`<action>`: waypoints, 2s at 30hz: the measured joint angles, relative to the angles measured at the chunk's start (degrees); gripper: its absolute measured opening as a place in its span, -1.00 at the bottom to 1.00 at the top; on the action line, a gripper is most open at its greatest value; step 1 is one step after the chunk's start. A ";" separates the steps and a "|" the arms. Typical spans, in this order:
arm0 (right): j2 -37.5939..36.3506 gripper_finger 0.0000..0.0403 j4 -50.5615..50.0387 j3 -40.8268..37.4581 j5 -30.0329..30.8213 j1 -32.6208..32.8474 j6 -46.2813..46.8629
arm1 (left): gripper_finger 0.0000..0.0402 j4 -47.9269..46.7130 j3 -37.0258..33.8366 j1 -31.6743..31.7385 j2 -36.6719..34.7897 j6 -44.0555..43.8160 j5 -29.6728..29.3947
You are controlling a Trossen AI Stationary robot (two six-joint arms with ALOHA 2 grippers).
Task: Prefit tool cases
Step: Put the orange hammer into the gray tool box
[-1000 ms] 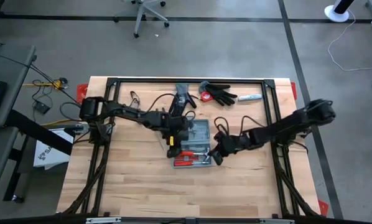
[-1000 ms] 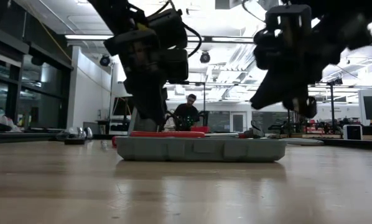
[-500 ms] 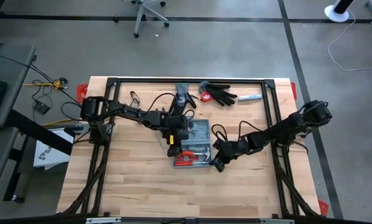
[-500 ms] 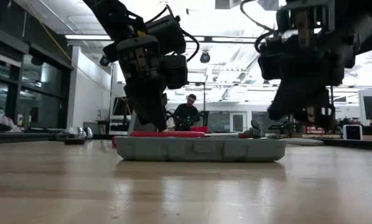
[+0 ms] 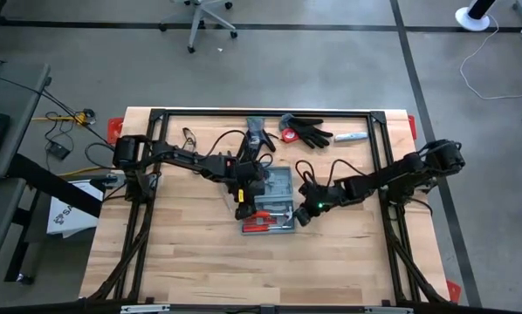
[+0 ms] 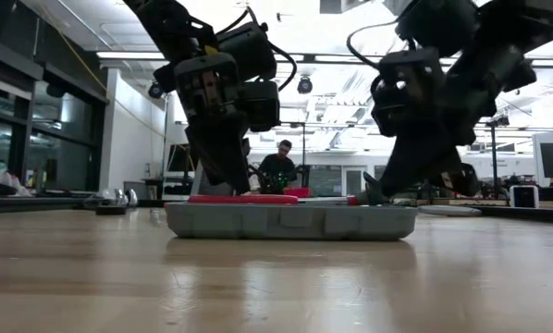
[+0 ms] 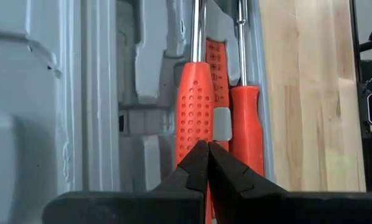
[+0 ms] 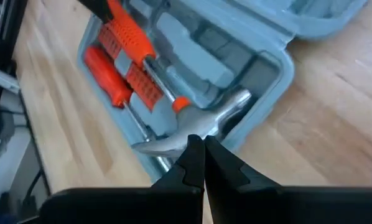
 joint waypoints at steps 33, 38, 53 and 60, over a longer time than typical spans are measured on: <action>3.75 -1.00 5.19 -0.04 1.63 -1.43 1.25 | -0.99 7.04 0.44 -0.04 0.00 4.51 -0.46; 3.77 -1.00 5.18 -0.04 2.14 -1.43 1.25 | -0.85 7.25 0.44 -0.82 0.00 6.71 -3.72; 3.77 -1.00 5.18 -0.04 2.58 -1.43 0.81 | -0.15 7.21 0.44 -1.26 0.64 10.01 -7.39; 3.77 -1.00 5.17 -0.02 3.04 -1.43 0.79 | -0.11 7.44 0.39 -1.09 2.89 7.37 -3.72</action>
